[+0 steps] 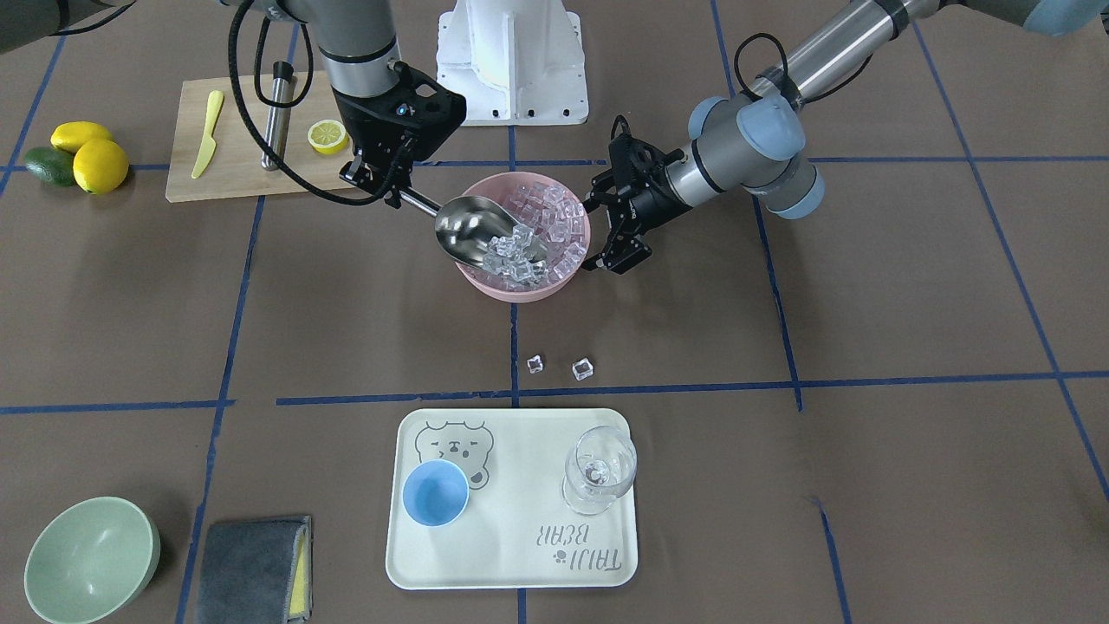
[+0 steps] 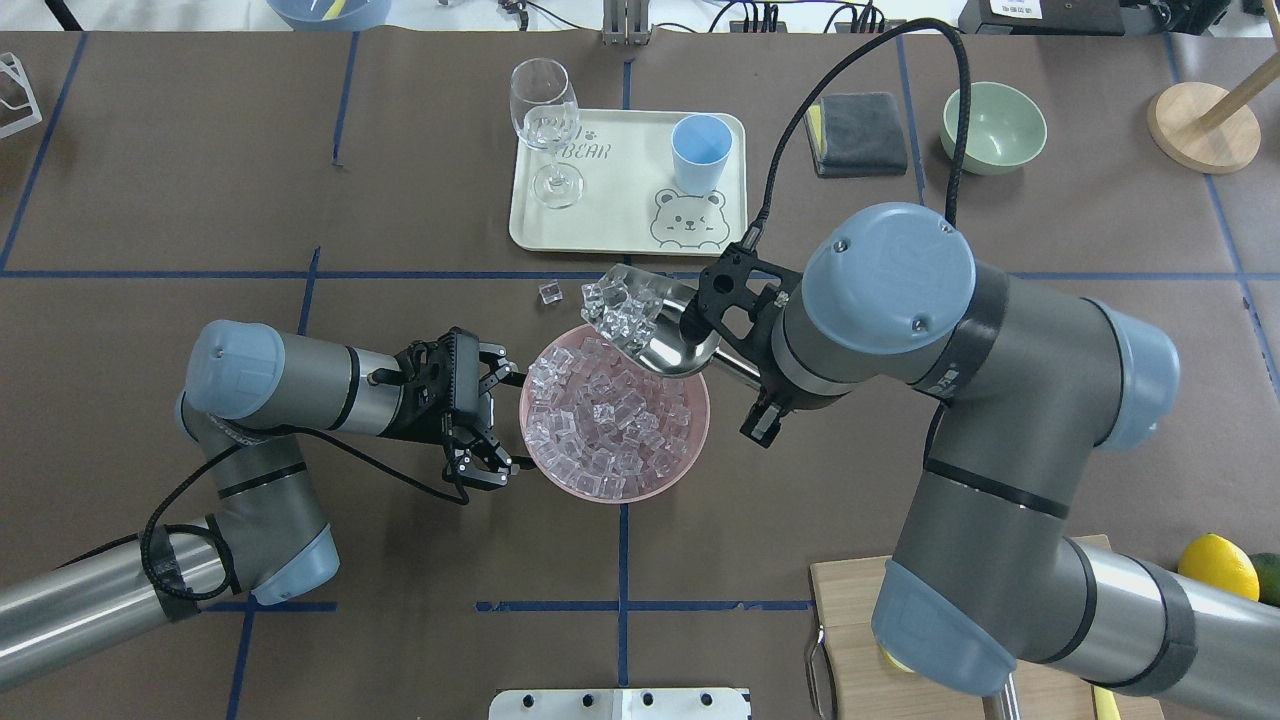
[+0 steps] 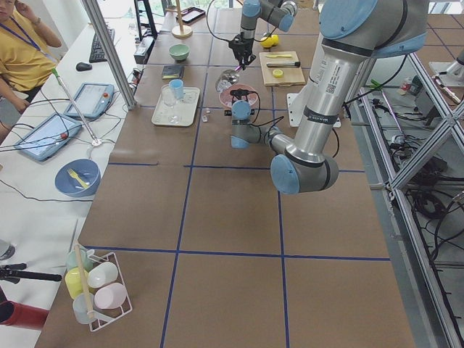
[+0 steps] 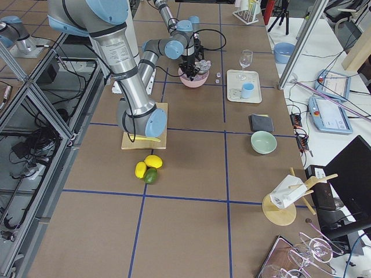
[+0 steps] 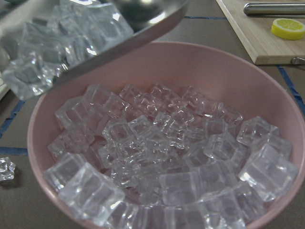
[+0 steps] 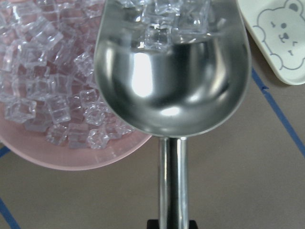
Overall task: Put ice in cup with scoop
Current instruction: 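Lift the ice-filled scoop with the right gripper toward the blue cup, then tip the scoop over the blue cup with the right gripper to pour ice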
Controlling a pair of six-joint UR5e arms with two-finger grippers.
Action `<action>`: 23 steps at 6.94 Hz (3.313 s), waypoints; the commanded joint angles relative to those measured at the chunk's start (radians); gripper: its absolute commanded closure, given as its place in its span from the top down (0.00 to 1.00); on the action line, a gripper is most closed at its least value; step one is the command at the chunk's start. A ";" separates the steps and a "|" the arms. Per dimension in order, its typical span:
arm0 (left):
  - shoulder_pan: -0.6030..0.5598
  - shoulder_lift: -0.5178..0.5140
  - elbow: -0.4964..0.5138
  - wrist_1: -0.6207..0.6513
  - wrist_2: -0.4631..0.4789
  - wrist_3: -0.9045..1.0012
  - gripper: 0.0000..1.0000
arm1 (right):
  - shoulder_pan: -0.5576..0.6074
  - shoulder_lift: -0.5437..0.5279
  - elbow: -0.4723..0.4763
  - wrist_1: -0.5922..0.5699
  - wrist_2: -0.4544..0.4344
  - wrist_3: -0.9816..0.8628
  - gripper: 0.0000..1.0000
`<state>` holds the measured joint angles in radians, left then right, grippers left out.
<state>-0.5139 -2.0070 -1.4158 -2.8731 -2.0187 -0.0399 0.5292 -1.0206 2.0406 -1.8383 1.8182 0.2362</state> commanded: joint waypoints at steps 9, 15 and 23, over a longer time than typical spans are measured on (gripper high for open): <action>0.000 -0.009 -0.002 0.000 0.000 0.002 1.00 | 0.344 0.128 -0.351 0.057 0.144 -0.086 0.00; 0.000 -0.010 -0.002 0.000 0.002 0.009 1.00 | 0.354 0.222 -0.418 -0.227 0.179 -0.285 0.00; 0.000 -0.012 -0.002 0.000 0.003 0.009 1.00 | 0.382 0.421 -0.616 -0.421 0.179 -0.396 0.00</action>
<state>-0.5139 -2.0187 -1.4174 -2.8731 -2.0168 -0.0307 0.9119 -0.6026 1.4294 -2.2537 1.9984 -0.1430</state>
